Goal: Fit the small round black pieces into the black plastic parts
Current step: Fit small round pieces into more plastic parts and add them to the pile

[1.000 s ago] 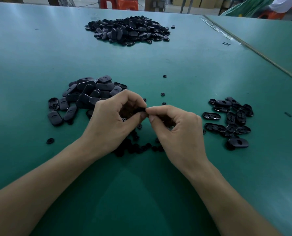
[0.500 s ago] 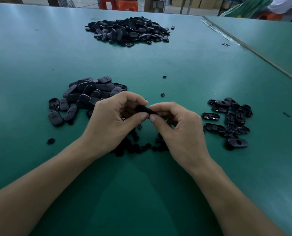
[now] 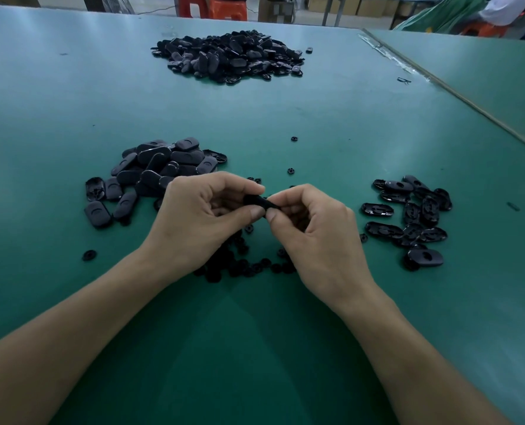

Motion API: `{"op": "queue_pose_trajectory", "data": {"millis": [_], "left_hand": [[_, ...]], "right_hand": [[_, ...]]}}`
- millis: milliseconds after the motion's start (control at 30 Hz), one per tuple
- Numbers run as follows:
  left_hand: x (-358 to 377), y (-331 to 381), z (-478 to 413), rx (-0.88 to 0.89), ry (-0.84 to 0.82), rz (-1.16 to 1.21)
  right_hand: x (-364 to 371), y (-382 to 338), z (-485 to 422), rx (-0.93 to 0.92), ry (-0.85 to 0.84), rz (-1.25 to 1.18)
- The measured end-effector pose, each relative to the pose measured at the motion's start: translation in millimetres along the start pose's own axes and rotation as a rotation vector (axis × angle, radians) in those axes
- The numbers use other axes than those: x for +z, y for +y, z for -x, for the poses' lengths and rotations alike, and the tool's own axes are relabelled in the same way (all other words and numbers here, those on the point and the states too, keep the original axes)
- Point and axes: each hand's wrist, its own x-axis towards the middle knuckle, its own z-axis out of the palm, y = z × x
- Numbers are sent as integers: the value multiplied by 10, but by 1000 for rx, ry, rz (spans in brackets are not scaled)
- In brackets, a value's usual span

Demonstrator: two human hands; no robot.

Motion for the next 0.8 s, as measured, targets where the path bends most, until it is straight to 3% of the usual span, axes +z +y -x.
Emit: {"op": "queue_pose_trajectory", "data": {"millis": [533, 667, 800], "left_hand": [[-17, -14, 16, 35, 66, -66], [-38, -54, -7, 71, 230, -167], [-108, -107, -61, 47, 411, -293]], "right_hand": [[-27, -38, 5, -77, 37, 69], [-80, -10, -3, -58, 173, 301], [-230, 72, -19, 124, 269, 689]]}}
